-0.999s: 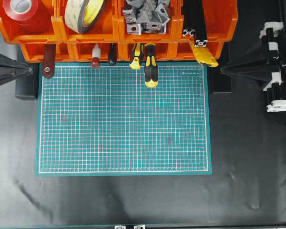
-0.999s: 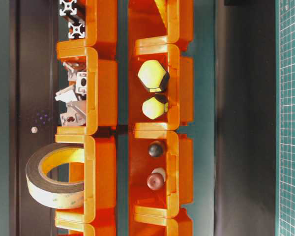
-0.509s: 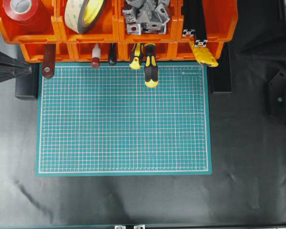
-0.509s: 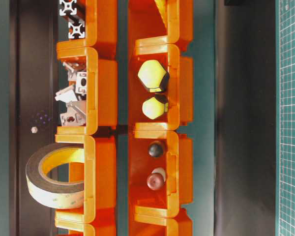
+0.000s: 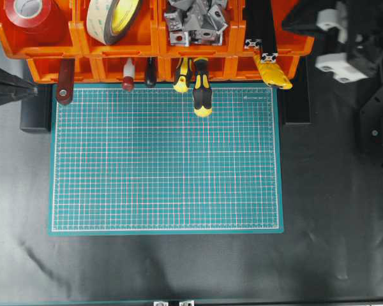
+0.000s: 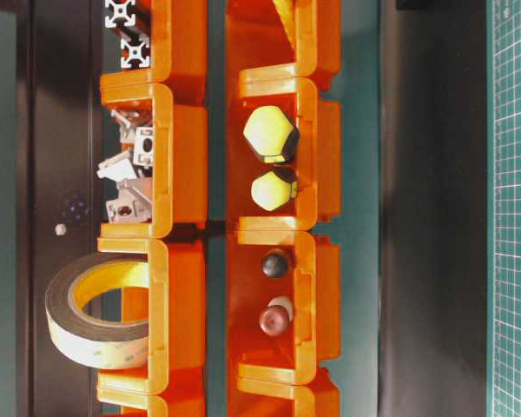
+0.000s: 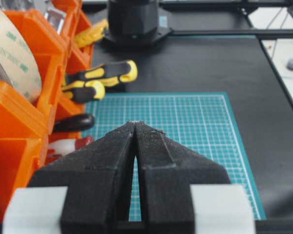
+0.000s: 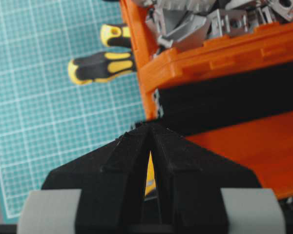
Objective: Pick corner brachets from container rack with right arm.
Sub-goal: 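Lower the open right gripper into the bin of grey corner brackets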
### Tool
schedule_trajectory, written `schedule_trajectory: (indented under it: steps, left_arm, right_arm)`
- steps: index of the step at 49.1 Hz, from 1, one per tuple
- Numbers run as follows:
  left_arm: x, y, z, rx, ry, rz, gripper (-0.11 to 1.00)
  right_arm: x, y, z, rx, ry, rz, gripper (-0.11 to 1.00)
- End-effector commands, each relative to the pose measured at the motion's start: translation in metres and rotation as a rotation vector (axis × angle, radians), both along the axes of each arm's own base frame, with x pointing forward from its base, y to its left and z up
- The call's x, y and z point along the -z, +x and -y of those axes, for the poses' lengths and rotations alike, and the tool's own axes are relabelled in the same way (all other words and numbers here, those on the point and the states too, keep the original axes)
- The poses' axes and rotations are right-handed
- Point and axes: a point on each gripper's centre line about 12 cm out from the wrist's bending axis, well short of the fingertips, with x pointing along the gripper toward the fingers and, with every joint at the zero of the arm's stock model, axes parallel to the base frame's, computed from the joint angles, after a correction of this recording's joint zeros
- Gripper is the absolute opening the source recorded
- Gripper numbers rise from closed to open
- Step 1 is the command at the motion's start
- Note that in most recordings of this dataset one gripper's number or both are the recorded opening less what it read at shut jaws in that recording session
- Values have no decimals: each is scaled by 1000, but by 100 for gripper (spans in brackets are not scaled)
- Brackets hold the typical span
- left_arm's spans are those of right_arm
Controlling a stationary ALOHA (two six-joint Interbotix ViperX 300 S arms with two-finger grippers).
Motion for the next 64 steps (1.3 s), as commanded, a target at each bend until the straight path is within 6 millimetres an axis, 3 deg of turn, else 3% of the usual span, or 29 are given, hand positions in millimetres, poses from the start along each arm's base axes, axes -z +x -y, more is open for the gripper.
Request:
schedule_trajectory:
  steps: [1,19,22,30,35,64]
  left_arm:
    - [-16,0,0,-1,0,22,0]
    - [-16,1,2,8,0,17,0]
    - [-17,0,2,8,1,18,0]
    - [-20,-2,2,8,1,29,0]
    - [-20,-3,2,8,1,31,0]
    - [-23,-5,4,18,-1,41,0]
  right_arm:
    - [-13,8,4,-1,-25,21,1]
    - [-6,33,14,-34,-107,3,4]
    - [-6,36,15,-41,-114,12,17]
    - [-6,47,16,-48,-127,67,68]
    - [-7,56,17,-45,-127,107,85]
    - [32,83,47,49,-63,-35,86]
